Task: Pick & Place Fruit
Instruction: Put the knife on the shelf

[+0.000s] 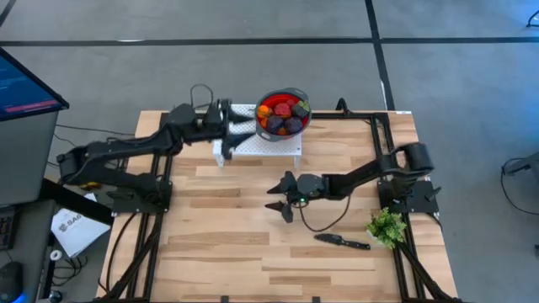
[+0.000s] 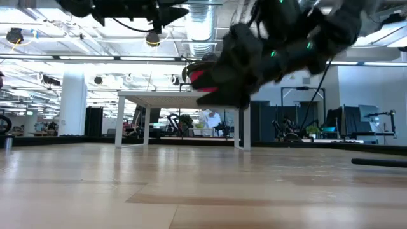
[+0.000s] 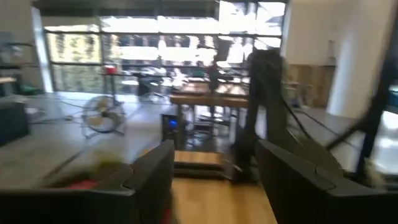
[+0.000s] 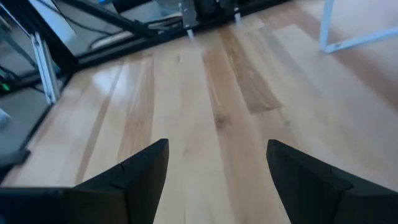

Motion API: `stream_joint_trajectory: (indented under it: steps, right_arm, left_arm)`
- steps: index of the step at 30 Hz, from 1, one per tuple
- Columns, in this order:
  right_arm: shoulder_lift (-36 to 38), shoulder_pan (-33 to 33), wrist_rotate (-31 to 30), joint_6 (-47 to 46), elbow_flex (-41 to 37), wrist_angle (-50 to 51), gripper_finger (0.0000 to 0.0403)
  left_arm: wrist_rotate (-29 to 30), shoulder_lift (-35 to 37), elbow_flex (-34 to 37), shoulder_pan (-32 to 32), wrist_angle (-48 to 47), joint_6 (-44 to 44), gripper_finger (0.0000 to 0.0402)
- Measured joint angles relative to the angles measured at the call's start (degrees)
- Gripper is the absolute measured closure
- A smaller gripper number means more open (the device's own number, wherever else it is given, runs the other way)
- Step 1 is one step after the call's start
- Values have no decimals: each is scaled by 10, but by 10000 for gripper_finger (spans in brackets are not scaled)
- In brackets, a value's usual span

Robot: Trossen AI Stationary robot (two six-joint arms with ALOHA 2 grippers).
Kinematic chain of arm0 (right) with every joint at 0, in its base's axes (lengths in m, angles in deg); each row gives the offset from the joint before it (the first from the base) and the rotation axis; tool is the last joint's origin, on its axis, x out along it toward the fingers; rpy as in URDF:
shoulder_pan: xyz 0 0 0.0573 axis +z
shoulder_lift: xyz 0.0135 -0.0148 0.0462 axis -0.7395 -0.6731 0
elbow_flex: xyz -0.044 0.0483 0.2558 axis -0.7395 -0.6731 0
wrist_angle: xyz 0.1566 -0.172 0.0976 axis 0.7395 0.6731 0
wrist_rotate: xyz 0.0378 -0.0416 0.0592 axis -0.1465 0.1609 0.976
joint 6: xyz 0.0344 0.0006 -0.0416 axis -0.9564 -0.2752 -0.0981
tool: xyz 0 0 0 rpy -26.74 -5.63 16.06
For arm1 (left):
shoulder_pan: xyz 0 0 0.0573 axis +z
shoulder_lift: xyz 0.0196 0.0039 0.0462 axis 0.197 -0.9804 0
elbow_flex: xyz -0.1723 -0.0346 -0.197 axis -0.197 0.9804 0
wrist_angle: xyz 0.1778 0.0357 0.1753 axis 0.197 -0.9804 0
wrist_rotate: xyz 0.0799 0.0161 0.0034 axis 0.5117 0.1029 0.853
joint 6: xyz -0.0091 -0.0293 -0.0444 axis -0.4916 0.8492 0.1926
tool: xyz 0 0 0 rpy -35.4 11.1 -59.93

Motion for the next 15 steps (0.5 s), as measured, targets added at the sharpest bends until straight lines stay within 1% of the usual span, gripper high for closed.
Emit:
stream_joint_trajectory:
  steps: [3,6,8,10,13,15]
  right_arm:
    - [68,18,-33,50,0,88,138]
    - [130,40,-54,106,0,164,138]
    - [163,51,-56,142,0,196,138]
    - [186,57,-56,170,0,205,138]
    - [208,60,-52,137,1,200,138]
    - [216,55,-14,125,1,224,138]
  left_arm:
    - [0,32,44,-40,2,0,192]
    - [0,57,90,-82,6,0,203]
    - [0,68,119,-111,6,0,210]
    - [4,74,146,-138,11,0,216]
    - [20,72,183,-178,23,0,225]
    - [43,68,204,-204,35,0,231]
